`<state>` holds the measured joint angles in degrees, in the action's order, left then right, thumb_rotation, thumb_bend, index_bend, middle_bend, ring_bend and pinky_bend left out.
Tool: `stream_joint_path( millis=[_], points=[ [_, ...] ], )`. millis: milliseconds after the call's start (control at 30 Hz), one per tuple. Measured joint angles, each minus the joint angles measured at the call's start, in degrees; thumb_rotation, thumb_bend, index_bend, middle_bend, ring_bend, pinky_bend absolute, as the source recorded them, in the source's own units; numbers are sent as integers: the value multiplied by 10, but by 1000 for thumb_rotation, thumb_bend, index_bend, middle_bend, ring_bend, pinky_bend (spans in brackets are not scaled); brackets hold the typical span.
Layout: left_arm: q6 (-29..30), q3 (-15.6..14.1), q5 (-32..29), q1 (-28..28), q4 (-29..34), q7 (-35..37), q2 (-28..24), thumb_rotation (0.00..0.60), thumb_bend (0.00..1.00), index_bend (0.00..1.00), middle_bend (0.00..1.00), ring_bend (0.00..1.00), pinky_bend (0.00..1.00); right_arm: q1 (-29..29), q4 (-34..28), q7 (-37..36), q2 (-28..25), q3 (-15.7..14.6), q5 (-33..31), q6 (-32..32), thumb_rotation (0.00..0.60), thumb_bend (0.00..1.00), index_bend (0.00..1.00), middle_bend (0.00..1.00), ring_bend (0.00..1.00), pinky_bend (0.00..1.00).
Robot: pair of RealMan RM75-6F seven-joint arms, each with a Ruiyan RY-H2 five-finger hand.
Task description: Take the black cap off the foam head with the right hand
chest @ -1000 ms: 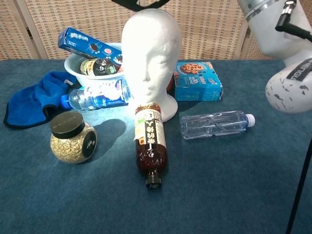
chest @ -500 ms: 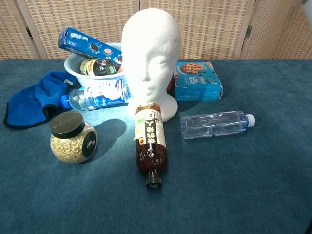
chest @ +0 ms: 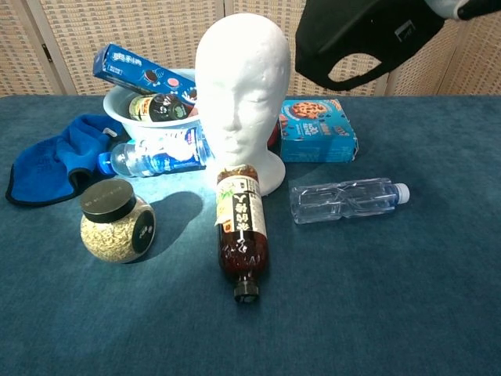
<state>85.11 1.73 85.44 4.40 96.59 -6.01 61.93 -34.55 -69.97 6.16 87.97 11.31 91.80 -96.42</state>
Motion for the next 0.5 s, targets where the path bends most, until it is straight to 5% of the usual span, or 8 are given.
stream_joint_path(
  millis=[500],
  points=[
    [-4,-2,1,1,4,-9,5,600,243,50,0,1,0,53,64,-39,22,-35,0,10,600,447,682,387,162,93]
  ],
)
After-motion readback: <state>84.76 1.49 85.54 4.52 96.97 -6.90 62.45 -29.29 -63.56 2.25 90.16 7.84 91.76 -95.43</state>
